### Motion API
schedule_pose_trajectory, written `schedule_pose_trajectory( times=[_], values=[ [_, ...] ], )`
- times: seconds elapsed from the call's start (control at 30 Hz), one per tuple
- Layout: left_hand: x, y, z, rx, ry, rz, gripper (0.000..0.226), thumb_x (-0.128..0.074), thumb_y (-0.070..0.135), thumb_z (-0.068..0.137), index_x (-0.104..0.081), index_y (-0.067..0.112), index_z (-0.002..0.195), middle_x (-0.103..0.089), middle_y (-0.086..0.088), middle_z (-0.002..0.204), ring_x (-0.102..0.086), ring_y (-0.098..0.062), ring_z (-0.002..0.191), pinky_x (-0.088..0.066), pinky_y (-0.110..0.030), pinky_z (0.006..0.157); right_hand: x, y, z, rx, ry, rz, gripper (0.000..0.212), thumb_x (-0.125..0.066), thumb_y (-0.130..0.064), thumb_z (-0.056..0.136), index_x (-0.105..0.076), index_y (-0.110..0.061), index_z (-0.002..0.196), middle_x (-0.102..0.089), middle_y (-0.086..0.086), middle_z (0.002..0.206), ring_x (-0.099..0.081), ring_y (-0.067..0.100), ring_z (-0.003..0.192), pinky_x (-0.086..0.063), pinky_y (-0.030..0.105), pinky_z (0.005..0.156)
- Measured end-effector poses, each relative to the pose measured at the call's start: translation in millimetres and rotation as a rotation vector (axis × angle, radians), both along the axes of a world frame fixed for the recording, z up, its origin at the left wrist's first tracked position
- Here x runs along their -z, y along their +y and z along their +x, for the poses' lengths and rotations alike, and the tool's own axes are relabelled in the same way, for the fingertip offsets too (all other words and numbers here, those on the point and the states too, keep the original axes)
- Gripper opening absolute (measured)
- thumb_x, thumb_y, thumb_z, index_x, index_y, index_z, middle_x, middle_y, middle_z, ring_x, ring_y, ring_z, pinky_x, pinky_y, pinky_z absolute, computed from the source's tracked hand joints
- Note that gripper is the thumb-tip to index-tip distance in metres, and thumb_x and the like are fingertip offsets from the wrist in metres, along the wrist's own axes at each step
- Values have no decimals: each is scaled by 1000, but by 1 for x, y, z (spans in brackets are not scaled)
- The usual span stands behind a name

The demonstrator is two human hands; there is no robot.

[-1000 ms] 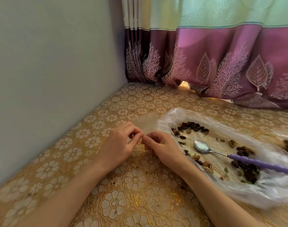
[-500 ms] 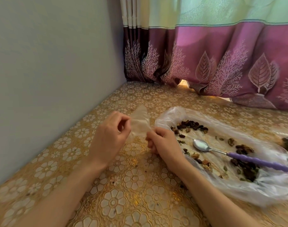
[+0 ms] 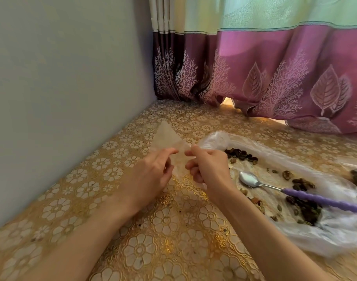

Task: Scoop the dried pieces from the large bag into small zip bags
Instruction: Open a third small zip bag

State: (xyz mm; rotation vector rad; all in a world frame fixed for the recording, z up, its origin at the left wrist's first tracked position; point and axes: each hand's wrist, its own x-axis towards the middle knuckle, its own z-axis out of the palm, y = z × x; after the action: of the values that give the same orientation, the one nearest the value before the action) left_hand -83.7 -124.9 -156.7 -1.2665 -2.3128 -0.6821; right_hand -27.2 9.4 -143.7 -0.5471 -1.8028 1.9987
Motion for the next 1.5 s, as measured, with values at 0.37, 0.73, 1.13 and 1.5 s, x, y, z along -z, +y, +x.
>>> schedule_pose_trajectory(
  times=[0.37,0.73,1.13,1.5],
  values=[
    [-3,1,2,106,-145,329,32,-56,8,88,-51,27,113,-58,7,69,-57,-12,62,-47,-18,54,16,-3,1,-31,351,859,25,-57,-1,90,-69,-8,111,-71,5,99,-66,14,85,-53,29,80],
    [-11,2,8,161,-70,460,16,-49,28,89,-48,28,105,-56,9,76,-53,-8,67,-45,-18,60,24,2,3,-95,343,1001,20,-65,-22,88,-67,-9,103,-68,-1,104,-67,12,76,-54,39,69],
    [-10,-17,-20,127,-26,-105,105,-53,78,58,-32,15,139,-39,12,133,-41,-7,119,-27,-52,109,15,6,5,-352,270,717,25,-74,-11,78,-64,-5,100,-62,-7,111,-65,7,93,-57,33,78],
    [-11,-19,-17,162,-85,-142,83,-67,54,63,-39,21,133,-49,15,108,-49,0,96,-36,-13,84,13,5,10,-512,132,771,18,-73,-17,80,-66,-11,96,-65,-12,95,-64,9,94,-53,37,88]
  ],
)
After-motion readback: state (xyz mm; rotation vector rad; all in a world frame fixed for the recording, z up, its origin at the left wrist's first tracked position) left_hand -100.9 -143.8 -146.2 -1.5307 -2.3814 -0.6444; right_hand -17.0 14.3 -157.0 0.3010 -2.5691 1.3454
